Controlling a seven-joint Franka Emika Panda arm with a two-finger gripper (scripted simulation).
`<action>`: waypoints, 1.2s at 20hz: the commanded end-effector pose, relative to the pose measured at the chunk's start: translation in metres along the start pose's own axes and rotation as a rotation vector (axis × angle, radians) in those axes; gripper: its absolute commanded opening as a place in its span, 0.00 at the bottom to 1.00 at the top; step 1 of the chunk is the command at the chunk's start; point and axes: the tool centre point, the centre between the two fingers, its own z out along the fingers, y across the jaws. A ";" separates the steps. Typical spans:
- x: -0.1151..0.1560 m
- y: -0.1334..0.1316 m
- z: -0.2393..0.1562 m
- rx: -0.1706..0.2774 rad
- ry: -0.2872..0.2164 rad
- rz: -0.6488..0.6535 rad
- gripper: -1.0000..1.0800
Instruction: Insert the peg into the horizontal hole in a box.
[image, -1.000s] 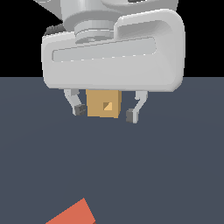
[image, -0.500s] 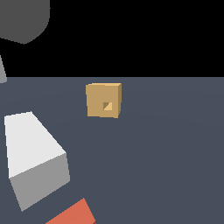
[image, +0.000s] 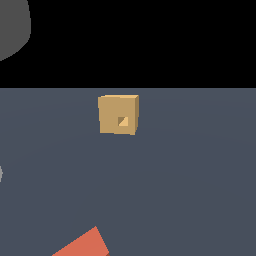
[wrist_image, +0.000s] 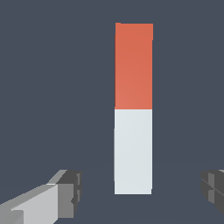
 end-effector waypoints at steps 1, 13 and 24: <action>0.000 0.000 0.002 0.000 0.000 -0.001 0.96; -0.001 -0.001 0.048 0.000 0.002 0.005 0.96; -0.001 -0.001 0.051 0.000 0.002 0.005 0.00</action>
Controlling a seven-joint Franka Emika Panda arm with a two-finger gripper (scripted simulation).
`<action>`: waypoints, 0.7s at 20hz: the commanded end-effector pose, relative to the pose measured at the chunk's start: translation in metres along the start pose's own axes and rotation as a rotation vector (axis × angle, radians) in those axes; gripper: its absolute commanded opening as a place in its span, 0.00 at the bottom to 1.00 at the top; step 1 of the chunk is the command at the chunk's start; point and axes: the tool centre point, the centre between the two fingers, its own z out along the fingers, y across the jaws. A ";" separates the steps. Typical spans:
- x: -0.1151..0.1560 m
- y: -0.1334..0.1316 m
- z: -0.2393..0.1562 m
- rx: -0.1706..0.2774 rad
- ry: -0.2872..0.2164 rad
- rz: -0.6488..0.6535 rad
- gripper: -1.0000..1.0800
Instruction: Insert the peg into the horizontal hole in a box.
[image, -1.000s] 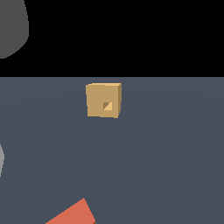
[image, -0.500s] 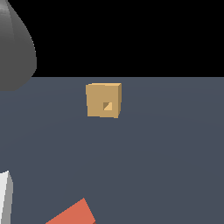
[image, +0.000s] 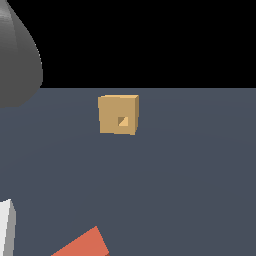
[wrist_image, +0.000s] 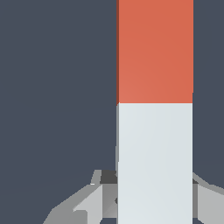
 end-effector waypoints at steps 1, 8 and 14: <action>0.000 0.000 0.000 0.000 0.000 0.000 0.00; 0.012 -0.004 -0.001 0.000 0.000 -0.024 0.00; 0.056 -0.022 -0.006 -0.001 0.000 -0.119 0.00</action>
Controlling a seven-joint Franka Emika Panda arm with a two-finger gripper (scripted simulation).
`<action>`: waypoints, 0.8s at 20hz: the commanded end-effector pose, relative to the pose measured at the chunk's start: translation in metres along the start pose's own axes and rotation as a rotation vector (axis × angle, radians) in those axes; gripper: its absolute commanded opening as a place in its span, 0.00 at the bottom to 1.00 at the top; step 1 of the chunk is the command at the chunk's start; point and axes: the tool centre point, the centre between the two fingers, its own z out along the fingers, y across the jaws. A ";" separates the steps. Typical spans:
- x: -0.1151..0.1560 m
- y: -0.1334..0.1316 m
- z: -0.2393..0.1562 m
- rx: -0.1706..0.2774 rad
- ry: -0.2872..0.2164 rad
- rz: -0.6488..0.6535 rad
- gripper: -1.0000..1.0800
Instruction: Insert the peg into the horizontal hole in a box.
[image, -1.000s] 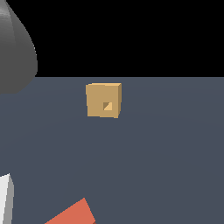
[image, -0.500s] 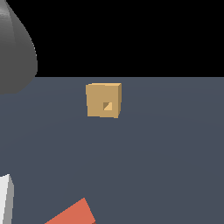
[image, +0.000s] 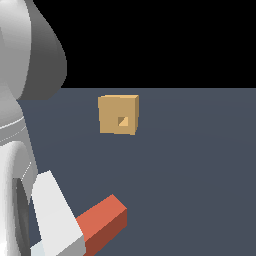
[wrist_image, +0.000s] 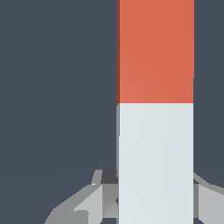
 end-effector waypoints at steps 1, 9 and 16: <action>0.026 -0.008 -0.004 -0.002 0.001 -0.053 0.00; 0.142 -0.071 -0.018 -0.003 0.000 -0.315 0.00; 0.222 -0.144 -0.029 -0.003 0.000 -0.530 0.00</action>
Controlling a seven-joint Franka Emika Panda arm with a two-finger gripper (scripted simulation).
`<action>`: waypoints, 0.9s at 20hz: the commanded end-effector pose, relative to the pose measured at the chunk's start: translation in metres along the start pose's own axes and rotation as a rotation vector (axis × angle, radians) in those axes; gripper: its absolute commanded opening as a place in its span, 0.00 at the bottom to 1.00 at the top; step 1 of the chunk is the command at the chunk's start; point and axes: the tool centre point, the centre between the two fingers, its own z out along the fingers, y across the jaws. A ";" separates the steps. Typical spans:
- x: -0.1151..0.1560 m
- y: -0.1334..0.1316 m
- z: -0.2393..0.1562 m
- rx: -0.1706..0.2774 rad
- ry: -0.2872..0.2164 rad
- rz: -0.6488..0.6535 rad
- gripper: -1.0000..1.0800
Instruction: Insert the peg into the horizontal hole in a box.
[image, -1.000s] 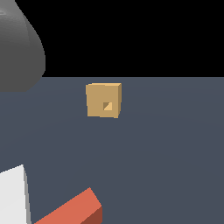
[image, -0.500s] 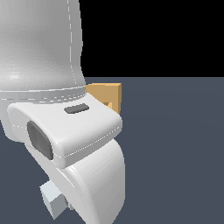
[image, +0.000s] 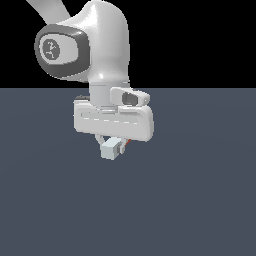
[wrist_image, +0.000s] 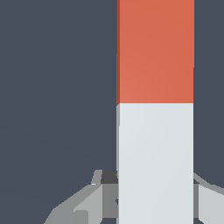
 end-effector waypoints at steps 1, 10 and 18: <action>0.030 -0.010 -0.004 -0.002 0.000 -0.063 0.00; 0.078 -0.033 -0.010 -0.001 0.001 -0.169 0.00; 0.078 -0.033 -0.011 -0.001 0.001 -0.174 0.00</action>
